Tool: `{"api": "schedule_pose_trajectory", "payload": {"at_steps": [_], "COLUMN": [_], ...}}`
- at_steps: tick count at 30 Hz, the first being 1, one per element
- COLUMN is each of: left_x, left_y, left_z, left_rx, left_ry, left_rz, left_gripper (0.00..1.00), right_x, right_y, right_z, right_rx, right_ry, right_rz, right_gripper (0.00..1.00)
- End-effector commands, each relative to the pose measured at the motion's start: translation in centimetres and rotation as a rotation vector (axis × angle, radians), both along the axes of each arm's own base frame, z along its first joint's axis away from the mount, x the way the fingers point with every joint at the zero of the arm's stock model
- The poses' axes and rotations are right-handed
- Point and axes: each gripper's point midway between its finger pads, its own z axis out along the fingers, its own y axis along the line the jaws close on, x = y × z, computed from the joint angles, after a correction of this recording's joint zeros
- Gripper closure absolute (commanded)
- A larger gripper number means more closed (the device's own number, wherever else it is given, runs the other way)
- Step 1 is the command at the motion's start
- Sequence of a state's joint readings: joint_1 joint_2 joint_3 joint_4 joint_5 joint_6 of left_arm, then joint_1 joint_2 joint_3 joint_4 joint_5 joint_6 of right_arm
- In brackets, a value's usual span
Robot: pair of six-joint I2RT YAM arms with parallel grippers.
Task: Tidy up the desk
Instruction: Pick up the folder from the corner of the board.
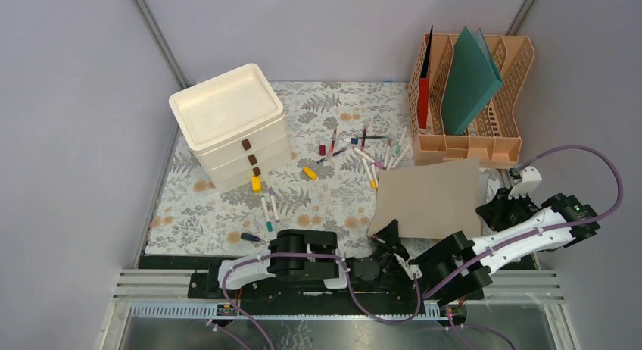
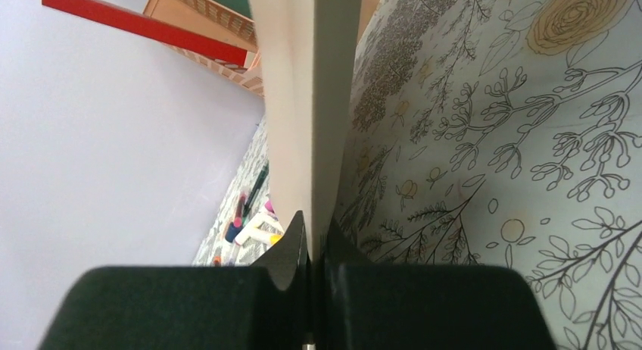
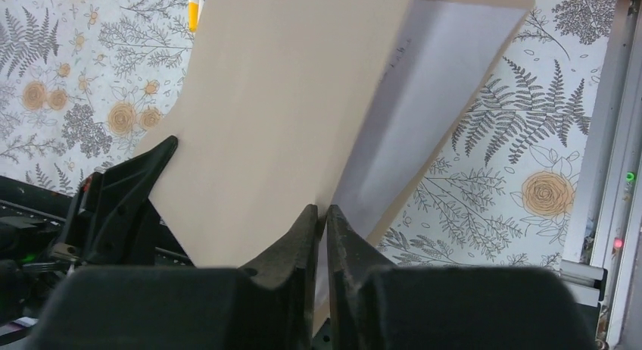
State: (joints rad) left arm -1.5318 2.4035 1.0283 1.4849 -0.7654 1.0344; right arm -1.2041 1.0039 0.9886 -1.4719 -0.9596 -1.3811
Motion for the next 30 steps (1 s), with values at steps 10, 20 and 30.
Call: {"api": "schedule_pose_trajectory", "payload": {"at_steps": [10,20,30], "left_x": [0.1,0.0,-0.3], "left_y": [3.2,7.8,11.8], "left_z": [7.5,9.7,13.0], "left_rx": [-0.434,-0.633,-0.896], "left_ry": [0.191,0.346,0.499], "left_rz": [0.112,0.139,0.115], "left_gripper": [1.00,1.00,1.00], "right_x": [0.6,3.7,3.7], "right_y": [0.1,1.1,9.0], "right_z": [1.3,11.6,16.9], "right_rx": [0.091,0.116,0.273], "right_ry": [-0.005,-0.228,-0.300], "right_rz": [-0.048,-0.067,0.171], "right_gripper": [0.30,0.01,0.00]}}
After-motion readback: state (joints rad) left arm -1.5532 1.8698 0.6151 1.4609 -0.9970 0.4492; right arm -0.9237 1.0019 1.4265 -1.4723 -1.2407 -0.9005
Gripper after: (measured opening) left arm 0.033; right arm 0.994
